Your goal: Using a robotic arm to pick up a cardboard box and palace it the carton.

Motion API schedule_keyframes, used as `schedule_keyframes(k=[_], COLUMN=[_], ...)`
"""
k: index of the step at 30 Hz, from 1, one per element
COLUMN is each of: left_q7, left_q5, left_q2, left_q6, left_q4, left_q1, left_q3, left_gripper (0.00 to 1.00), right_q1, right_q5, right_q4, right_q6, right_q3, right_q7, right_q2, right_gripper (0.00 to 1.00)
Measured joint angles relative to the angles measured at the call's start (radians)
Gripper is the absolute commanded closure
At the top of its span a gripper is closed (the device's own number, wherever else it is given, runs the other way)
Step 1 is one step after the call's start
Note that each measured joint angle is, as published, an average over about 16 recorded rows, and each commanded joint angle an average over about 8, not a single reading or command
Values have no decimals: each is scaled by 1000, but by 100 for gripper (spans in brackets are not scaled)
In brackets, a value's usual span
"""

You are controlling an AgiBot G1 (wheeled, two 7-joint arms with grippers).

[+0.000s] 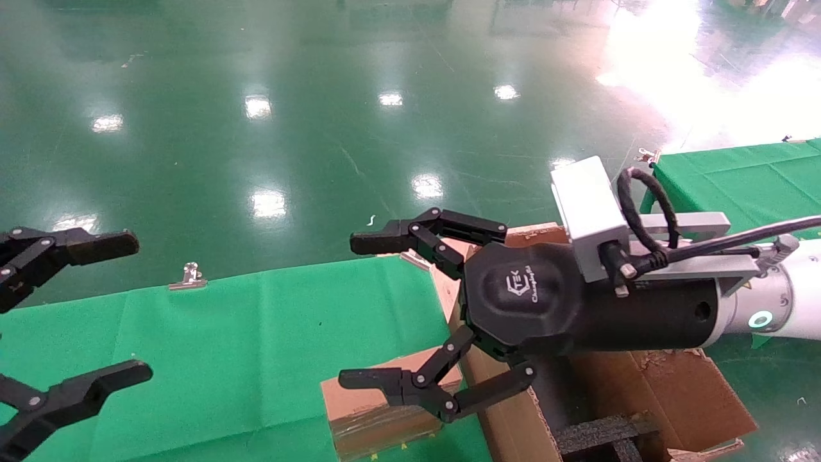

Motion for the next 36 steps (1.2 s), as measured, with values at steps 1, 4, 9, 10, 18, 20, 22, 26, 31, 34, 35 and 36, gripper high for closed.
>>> schedule_keyframes(k=[1, 4, 9, 10, 18, 20, 22, 26, 31, 34, 35, 36], left_q7=[0, 0, 0, 0, 0, 0, 0, 0, 0, 0, 0, 0], left_q5=[0, 0, 0, 0, 0, 0, 0, 0, 0, 0, 0, 0], left_q2=[0, 0, 0, 0, 0, 0, 0, 0, 0, 0, 0, 0], left_q6=[0, 0, 0, 0, 0, 0, 0, 0, 0, 0, 0, 0], left_q4=[0, 0, 0, 0, 0, 0, 0, 0, 0, 0, 0, 0], left_q1=[0, 0, 0, 0, 0, 0, 0, 0, 0, 0, 0, 0], left_q3=[0, 0, 0, 0, 0, 0, 0, 0, 0, 0, 0, 0], left_gripper=[0, 0, 0, 0, 74, 96, 100, 100, 100, 100, 100, 100], right_q1=[0, 0, 0, 0, 0, 0, -1, 4, 33, 64, 76, 89], right_q5=[0, 0, 0, 0, 0, 0, 0, -16, -81, -147, -173, -200], right_q4=[0, 0, 0, 0, 0, 0, -1, 0, 6, 10, 12, 14], right_q6=[0, 0, 0, 0, 0, 0, -1, -6, -20, -33, -38, -42], right_q3=[0, 0, 0, 0, 0, 0, -1, -9, -43, -79, -94, -109], right_q7=[0, 0, 0, 0, 0, 0, 1, 3, 14, 24, 27, 31], right_q2=[0, 0, 0, 0, 0, 0, 0, -1, -6, -16, -20, -24], right_gripper=[0, 0, 0, 0, 0, 0, 0, 0, 0, 0, 0, 0])
